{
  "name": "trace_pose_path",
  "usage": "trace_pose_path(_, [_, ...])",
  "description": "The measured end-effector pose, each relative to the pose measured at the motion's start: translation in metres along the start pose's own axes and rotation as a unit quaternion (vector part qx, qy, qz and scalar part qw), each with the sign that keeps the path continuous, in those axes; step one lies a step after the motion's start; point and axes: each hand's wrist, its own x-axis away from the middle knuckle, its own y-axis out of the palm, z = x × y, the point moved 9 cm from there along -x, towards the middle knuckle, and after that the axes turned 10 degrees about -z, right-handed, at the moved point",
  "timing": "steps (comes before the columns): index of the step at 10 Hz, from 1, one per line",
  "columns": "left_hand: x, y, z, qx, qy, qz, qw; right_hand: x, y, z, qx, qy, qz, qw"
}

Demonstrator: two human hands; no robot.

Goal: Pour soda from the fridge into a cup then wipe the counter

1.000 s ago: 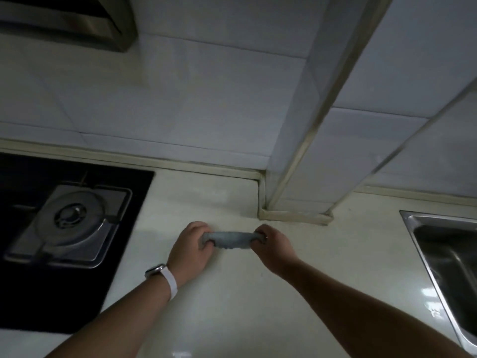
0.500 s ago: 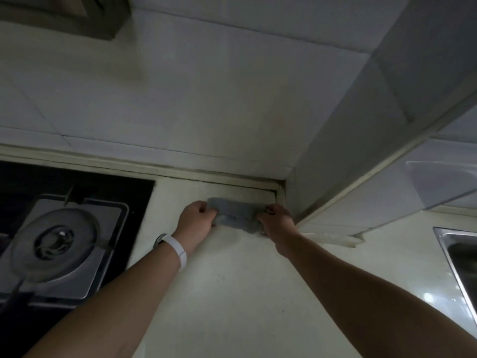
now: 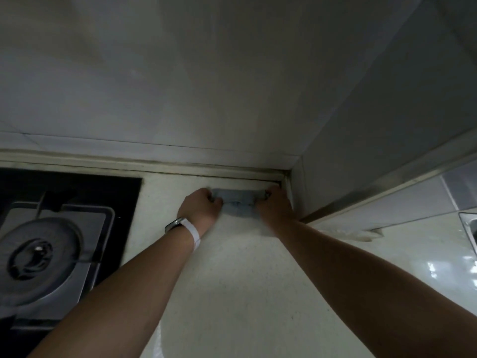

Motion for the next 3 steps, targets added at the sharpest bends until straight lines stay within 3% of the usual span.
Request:
trace_pose_path(1, [0.0,-0.002,-0.001,-0.012,-0.001,0.002,1.0,-0.006,0.003,-0.002,0.021,-0.002,0.0,1.0])
trace_pose_path(3, [0.023,-0.016,0.002,0.08,-0.004,0.013,0.997,0.012,-0.003,-0.016,0.089,-0.011,-0.011,0.996])
